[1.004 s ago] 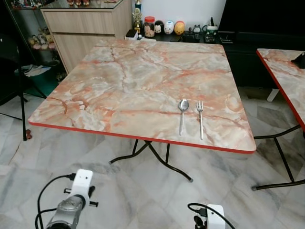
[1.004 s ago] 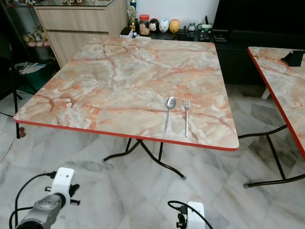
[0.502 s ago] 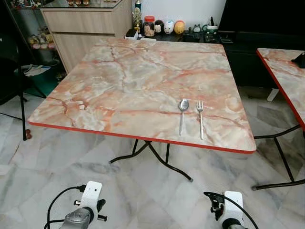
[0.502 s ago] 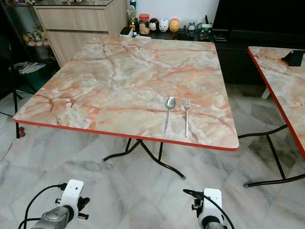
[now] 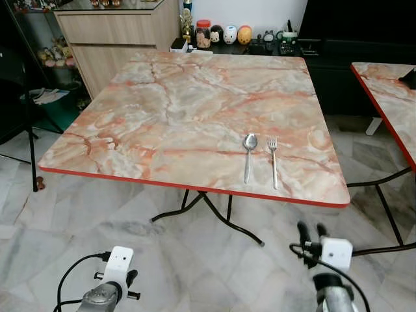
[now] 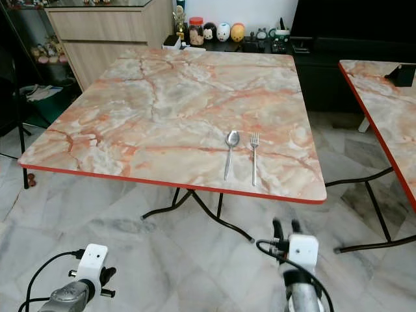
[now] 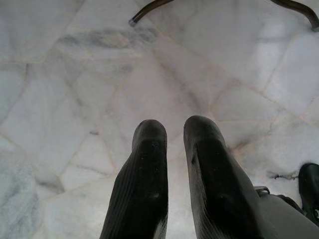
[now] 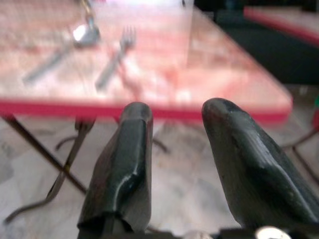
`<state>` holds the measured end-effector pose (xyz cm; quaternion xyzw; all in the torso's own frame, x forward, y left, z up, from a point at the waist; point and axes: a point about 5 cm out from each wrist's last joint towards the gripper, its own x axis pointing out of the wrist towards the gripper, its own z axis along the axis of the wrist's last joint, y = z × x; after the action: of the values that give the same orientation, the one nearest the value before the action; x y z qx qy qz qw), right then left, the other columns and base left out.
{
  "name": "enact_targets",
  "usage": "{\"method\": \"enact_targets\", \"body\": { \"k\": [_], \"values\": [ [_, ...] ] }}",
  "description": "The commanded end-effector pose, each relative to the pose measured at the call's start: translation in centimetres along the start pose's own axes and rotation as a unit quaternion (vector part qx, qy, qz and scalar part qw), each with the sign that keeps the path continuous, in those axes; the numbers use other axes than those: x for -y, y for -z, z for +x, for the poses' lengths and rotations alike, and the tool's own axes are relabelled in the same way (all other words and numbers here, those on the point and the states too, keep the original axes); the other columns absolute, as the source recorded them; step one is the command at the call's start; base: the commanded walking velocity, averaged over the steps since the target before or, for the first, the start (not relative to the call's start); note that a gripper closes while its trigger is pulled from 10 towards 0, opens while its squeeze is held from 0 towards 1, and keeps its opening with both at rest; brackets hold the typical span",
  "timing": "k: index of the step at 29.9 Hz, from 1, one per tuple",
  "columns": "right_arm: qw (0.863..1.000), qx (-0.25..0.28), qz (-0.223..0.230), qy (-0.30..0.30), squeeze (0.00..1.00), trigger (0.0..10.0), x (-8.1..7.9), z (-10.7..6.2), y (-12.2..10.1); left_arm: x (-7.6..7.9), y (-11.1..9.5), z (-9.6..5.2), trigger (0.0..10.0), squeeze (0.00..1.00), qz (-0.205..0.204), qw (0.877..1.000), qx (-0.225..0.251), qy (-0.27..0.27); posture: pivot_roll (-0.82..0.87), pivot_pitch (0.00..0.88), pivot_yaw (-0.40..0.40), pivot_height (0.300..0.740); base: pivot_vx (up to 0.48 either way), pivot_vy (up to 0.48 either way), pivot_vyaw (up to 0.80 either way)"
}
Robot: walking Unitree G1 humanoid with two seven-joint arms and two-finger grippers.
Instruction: Setting the table
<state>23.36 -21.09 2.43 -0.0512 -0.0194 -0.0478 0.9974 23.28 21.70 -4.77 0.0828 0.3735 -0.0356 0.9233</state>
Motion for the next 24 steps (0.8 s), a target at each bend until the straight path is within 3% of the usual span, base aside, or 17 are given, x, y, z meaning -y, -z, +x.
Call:
{"method": "enact_targets", "body": {
  "k": [1, 6, 9, 13, 18, 24],
  "values": [
    [0.999, 0.031, -0.012, -0.017, 0.00, 10.0, -0.7, 0.4, -1.2, -0.2, 0.4, -0.1, 10.0, 0.00, 0.001, 1.000, -0.004, -0.009, 0.05, 0.000, 0.048, 0.740, 0.000, 0.000, 0.00],
    [0.999, 0.049, -0.005, -0.009, 0.00, 10.0, -0.9, 0.7, -2.1, -0.3, 0.4, -0.1, 10.0, 0.00, -0.008, 1.000, -0.001, -0.012, 0.05, 0.000, 0.049, 0.740, 0.000, 0.000, 0.00],
    [0.997, 0.076, -0.003, -0.001, 0.00, 10.0, -0.7, 1.9, -3.5, -0.2, 0.4, -0.1, 10.0, 0.00, -0.015, 1.000, 0.003, -0.010, 0.05, 0.000, 0.057, 0.740, 0.000, 0.000, 0.00],
    [0.993, 0.115, -0.008, 0.027, 0.00, 10.0, -0.2, 4.8, -6.8, 0.0, 0.3, -0.1, 10.0, 0.00, -0.020, 1.000, 0.011, -0.006, 0.05, 0.000, 0.059, 0.740, 0.000, 0.000, 0.00],
    [0.989, 0.146, -0.001, 0.031, 0.00, 10.0, -0.6, 6.3, -9.1, 0.1, 0.3, -0.1, 10.0, 0.00, -0.021, 1.000, 0.011, -0.012, 0.05, 0.000, 0.057, 0.740, 0.000, 0.000, 0.00],
    [0.988, 0.149, 0.011, 0.033, 0.00, 10.0, -1.1, 7.1, -9.9, 0.1, 0.0, 0.0, 10.0, 0.00, -0.035, 0.999, 0.017, -0.016, 0.06, 0.000, 0.058, 0.740, 0.000, 0.000, 0.00]
  ]
}}
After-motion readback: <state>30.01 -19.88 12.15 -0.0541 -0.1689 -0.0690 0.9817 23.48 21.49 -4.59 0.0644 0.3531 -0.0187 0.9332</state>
